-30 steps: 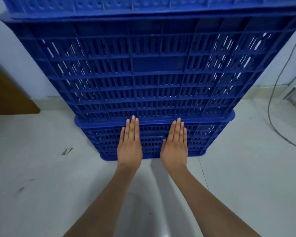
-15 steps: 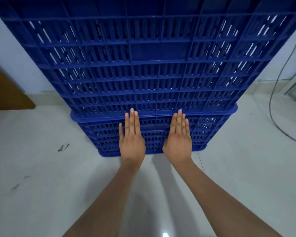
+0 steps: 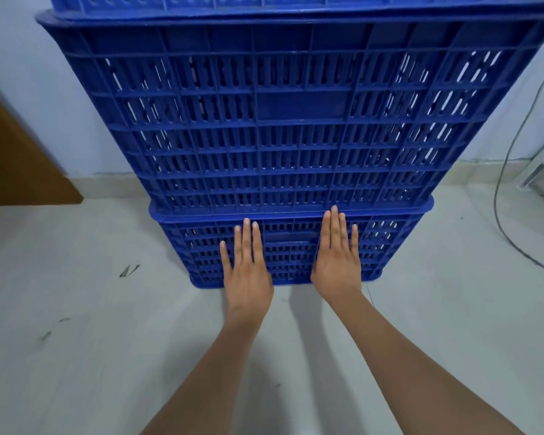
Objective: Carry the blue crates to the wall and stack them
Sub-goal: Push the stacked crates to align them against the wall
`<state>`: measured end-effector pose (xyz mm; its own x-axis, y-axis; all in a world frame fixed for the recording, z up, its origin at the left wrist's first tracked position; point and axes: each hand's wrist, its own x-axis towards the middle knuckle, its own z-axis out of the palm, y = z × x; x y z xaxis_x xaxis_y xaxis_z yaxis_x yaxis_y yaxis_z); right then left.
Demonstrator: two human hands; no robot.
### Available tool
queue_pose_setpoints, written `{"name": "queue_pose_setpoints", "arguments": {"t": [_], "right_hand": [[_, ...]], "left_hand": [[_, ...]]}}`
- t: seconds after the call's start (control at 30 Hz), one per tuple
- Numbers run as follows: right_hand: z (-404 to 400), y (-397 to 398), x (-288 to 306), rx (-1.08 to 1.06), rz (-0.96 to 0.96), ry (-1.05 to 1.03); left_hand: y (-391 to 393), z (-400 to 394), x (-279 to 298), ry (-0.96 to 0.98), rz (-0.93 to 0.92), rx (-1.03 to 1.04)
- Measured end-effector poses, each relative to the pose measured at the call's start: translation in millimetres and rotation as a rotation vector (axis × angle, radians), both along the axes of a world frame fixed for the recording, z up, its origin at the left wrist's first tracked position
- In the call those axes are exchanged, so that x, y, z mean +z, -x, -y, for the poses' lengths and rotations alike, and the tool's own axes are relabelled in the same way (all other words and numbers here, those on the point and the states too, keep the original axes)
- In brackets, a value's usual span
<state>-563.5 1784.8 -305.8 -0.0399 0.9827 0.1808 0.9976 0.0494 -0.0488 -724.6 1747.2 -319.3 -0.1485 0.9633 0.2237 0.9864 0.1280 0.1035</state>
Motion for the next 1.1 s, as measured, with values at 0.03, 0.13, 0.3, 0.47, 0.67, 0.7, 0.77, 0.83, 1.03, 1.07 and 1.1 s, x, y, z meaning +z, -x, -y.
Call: {"name": "queue_pose_setpoints", "arguments": {"t": [0.03,0.13,0.3,0.47,0.67,0.7,0.77,0.83,1.03,1.07,1.1], "right_hand": [[1,1,0,-0.01,0.005,-0.007],[2,7,3,-0.032,0.008,-0.028],[-8,2,3,-0.078,0.01,-0.053],[-24,-24,-9,-0.15,0.009,-0.137],[-38,-11,-18,-0.169,-0.162,-0.224],[-40,-9,-19,-0.185,-0.188,-0.233],[-43,-6,-20,-0.2,-0.209,-0.246],[-46,-6,-21,-0.198,-0.213,-0.248],[-46,-8,-19,-0.179,-0.203,-0.211],[-44,-9,-18,-0.17,-0.194,-0.198],[-43,-12,-17,-0.157,-0.179,-0.179]], "left_hand": [[0,-2,3,-0.007,-0.011,-0.012],[-1,-13,11,-0.009,-0.03,-0.031],[10,-28,14,-0.025,-0.057,-0.009],[19,-39,1,-0.121,-0.004,-0.004],[23,-51,-11,-0.251,0.108,-0.029],[24,-52,-13,-0.257,0.1,-0.036],[26,-54,-15,-0.269,0.07,-0.046],[26,-56,-18,-0.27,0.068,-0.036],[14,-60,-18,-0.205,0.189,0.012],[12,-59,-17,-0.203,0.214,0.024],[9,-58,-15,-0.193,0.229,0.037]]}}
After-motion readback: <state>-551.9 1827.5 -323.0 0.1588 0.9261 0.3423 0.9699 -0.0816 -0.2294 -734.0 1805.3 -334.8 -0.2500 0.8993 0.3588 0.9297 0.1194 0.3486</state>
